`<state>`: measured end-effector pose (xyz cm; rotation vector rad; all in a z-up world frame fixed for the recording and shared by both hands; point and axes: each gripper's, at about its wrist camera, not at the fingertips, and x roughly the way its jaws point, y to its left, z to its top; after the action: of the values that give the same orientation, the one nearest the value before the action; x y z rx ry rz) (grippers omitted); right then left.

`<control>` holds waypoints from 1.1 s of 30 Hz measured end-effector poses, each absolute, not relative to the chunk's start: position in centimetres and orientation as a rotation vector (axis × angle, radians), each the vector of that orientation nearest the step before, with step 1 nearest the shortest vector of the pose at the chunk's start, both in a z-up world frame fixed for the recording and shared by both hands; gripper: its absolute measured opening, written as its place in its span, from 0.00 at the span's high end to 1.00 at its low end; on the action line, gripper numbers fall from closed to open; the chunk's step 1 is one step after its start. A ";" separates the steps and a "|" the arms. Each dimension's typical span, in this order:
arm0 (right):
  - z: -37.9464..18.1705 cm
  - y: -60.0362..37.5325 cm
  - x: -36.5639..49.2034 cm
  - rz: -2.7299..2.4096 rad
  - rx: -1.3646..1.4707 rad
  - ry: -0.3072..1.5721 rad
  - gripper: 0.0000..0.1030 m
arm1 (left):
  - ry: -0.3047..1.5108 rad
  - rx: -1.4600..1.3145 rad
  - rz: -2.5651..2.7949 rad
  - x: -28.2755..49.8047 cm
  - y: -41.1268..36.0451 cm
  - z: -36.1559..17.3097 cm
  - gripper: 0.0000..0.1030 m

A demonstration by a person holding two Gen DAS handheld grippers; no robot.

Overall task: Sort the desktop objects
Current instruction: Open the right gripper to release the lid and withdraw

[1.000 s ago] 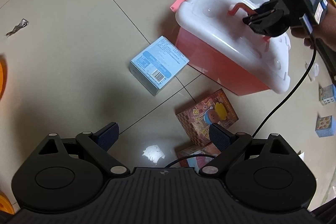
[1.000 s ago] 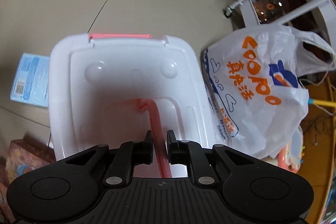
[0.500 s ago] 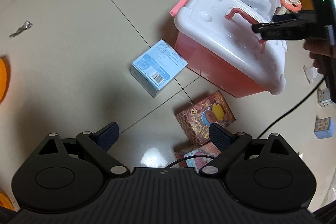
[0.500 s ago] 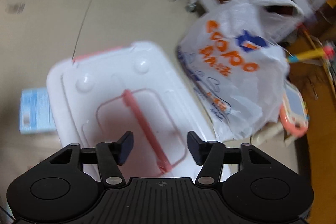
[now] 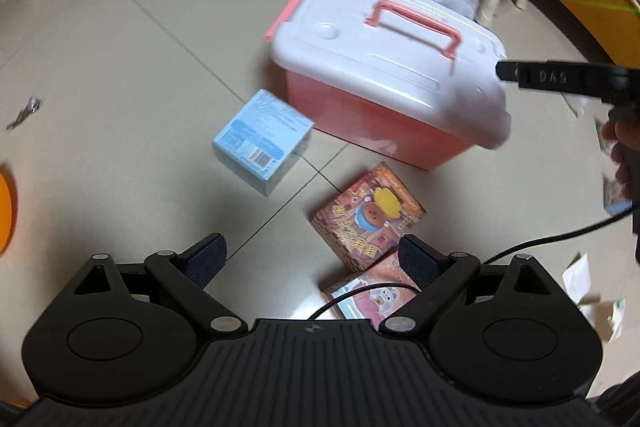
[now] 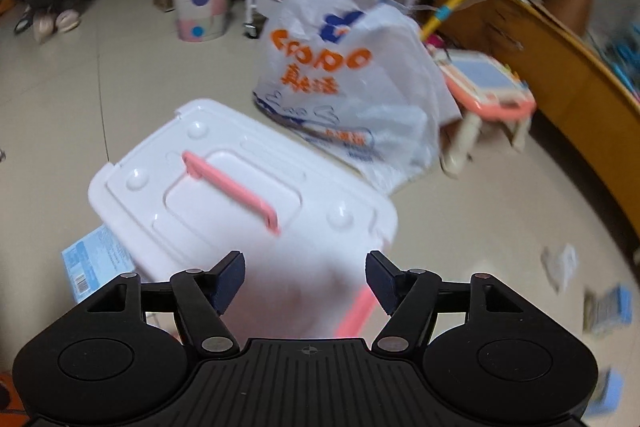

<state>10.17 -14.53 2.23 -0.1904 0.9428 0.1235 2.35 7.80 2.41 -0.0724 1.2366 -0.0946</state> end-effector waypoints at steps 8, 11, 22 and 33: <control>0.9 -15.7 3.6 0.043 -0.071 0.951 0.36 | 1.219 0.013 -0.147 1.3 4.7 2.0 0.03; 0.4 -15.5 1.5 0.029 -0.047 0.978 0.35 | 1.212 0.050 -0.157 1.2 3.6 1.4 0.03; -0.5 -15.4 -5.0 -0.046 0.139 1.004 0.31 | 1.201 0.171 -0.208 -0.6 1.0 0.4 0.01; 0.1 -17.3 -7.7 -0.124 0.189 0.991 0.31 | 1.200 0.193 -0.182 -1.8 1.6 0.4 0.01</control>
<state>-7.75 -17.30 0.14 0.1890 0.9905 -0.1236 -1.77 1.59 0.41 0.1933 1.1995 -0.1820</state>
